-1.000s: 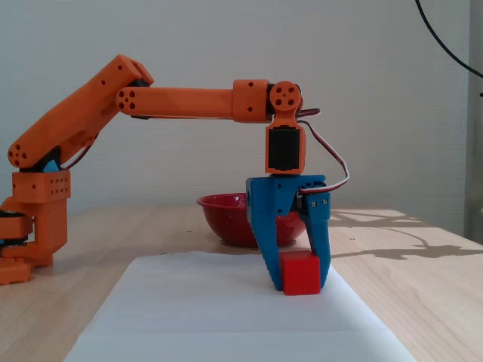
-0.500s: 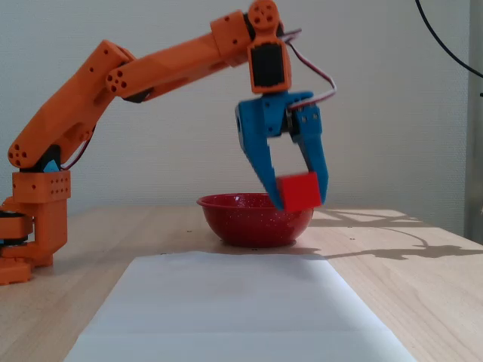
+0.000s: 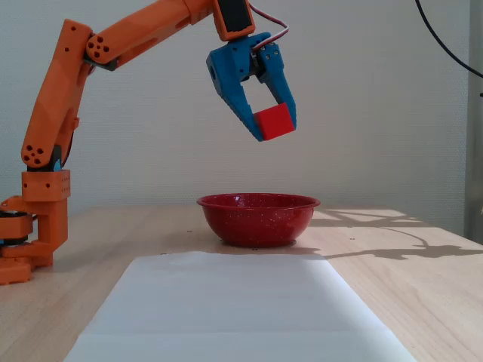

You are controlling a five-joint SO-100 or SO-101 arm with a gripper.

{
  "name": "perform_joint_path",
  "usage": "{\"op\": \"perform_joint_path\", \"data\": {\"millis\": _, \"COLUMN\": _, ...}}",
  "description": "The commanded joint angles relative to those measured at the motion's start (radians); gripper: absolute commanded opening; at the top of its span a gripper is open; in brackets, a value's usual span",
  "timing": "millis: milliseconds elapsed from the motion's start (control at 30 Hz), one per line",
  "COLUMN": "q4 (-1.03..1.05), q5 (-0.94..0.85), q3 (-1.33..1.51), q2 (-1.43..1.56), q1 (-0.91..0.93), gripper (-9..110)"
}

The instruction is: Grasp the red cube and put it in the red bowl

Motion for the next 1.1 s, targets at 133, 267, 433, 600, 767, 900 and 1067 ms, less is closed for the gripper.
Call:
{"op": "perform_joint_path", "data": {"millis": 133, "q4": -0.029, "q5": -0.11, "q3": 0.083, "q2": 0.241, "q1": 0.232, "gripper": 0}}
{"op": "perform_joint_path", "data": {"millis": 267, "q4": -0.155, "q5": -0.152, "q3": 0.189, "q2": 0.27, "q1": 0.341, "gripper": 0}}
{"op": "perform_joint_path", "data": {"millis": 433, "q4": -0.342, "q5": -0.178, "q3": 0.341, "q2": 0.282, "q1": 0.428, "gripper": 7}}
{"op": "perform_joint_path", "data": {"millis": 600, "q4": -0.494, "q5": -0.167, "q3": 0.491, "q2": 0.284, "q1": 0.463, "gripper": 23}}
{"op": "perform_joint_path", "data": {"millis": 767, "q4": -0.561, "q5": -0.144, "q3": 0.586, "q2": 0.288, "q1": 0.457, "gripper": 31}}
{"op": "perform_joint_path", "data": {"millis": 900, "q4": -0.578, "q5": -0.137, "q3": 0.615, "q2": 0.296, "q1": 0.44, "gripper": 31}}
{"op": "perform_joint_path", "data": {"millis": 1067, "q4": -0.557, "q5": -0.12, "q3": 0.588, "q2": 0.341, "q1": 0.408, "gripper": 15}}
